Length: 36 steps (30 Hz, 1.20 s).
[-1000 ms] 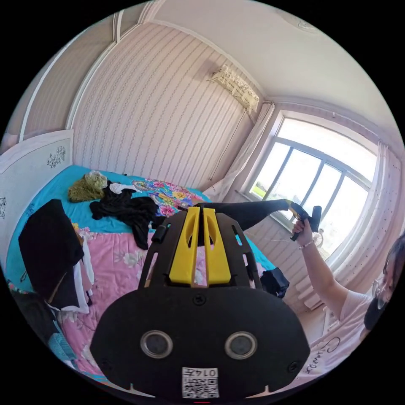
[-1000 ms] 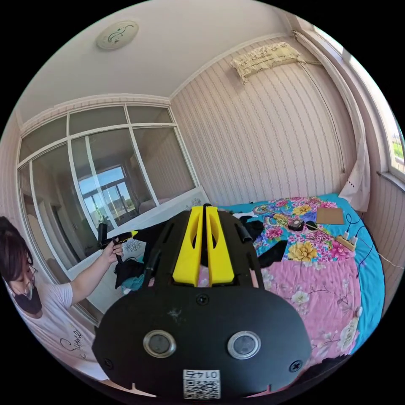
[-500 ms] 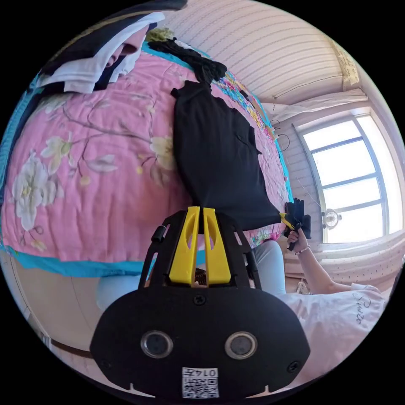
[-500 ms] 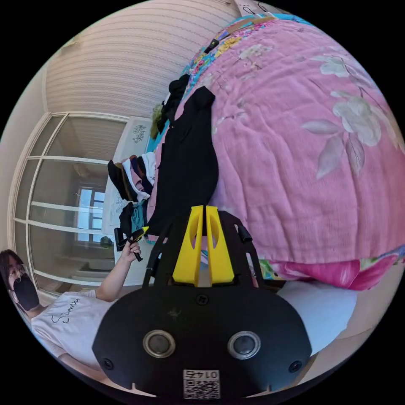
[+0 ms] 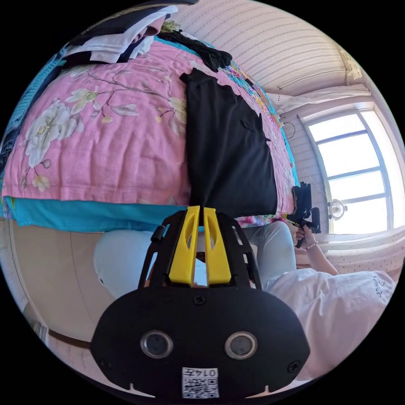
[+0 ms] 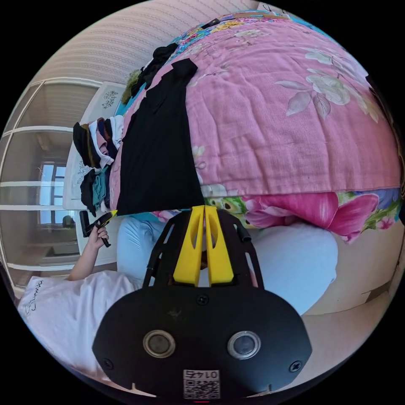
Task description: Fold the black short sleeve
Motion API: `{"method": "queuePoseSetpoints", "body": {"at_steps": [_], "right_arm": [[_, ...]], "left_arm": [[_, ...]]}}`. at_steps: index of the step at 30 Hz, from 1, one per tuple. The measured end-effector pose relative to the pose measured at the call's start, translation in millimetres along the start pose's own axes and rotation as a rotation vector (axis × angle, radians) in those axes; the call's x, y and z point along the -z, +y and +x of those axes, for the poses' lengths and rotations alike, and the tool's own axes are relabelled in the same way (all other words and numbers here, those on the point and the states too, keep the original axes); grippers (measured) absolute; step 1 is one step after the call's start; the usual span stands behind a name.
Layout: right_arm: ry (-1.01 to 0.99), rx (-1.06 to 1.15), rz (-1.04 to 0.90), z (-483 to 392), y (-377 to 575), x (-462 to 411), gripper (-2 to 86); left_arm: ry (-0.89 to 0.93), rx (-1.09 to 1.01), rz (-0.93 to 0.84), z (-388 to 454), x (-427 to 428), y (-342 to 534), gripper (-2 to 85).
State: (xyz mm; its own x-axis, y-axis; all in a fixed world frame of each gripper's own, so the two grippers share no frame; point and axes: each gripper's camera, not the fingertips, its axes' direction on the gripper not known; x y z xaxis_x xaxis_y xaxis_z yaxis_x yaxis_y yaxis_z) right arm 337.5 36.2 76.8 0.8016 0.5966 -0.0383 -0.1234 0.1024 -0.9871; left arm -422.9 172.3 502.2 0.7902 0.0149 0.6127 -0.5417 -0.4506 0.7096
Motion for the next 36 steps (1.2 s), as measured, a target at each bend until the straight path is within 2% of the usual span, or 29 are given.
{"method": "queuePoseSetpoints", "body": {"at_steps": [3,8,12,18,23,27,30,36], "right_arm": [[0.061,-0.003,0.028,-2.4,-9.0,-8.8,6.1],[0.141,0.005,0.018,-3.7,-26.6,-30.1,6.7],[0.096,0.037,-0.028,-0.1,-34.8,-35.4,2.3],[0.000,0.056,-0.028,20.0,-27.2,-9.3,0.8],[0.060,0.082,-0.135,27.2,-20.9,-10.5,1.1],[0.093,0.051,-0.167,30.8,-24.7,-22.3,2.6],[0.123,0.039,-0.177,33.8,-23.9,-19.1,4.5],[0.097,0.030,-0.050,42.7,-14.7,12.1,4.6]], "left_arm": [[-0.046,0.029,0.029,3.1,-5.9,-9.3,1.3],[-0.103,0.004,0.024,17.6,-28.1,-31.3,6.1],[-0.093,-0.003,-0.114,31.2,-68.8,-57.6,3.2],[-0.132,-0.062,-0.119,54.9,-77.4,-74.2,-0.8],[-0.095,-0.086,-0.150,63.7,-76.5,-75.7,-1.0],[-0.153,0.011,-0.030,70.4,-78.2,-78.2,-1.0],[-0.099,0.069,0.017,75.1,-71.7,-79.5,-1.0],[-0.131,0.006,0.093,107.6,-51.0,-82.9,-1.0]]}}
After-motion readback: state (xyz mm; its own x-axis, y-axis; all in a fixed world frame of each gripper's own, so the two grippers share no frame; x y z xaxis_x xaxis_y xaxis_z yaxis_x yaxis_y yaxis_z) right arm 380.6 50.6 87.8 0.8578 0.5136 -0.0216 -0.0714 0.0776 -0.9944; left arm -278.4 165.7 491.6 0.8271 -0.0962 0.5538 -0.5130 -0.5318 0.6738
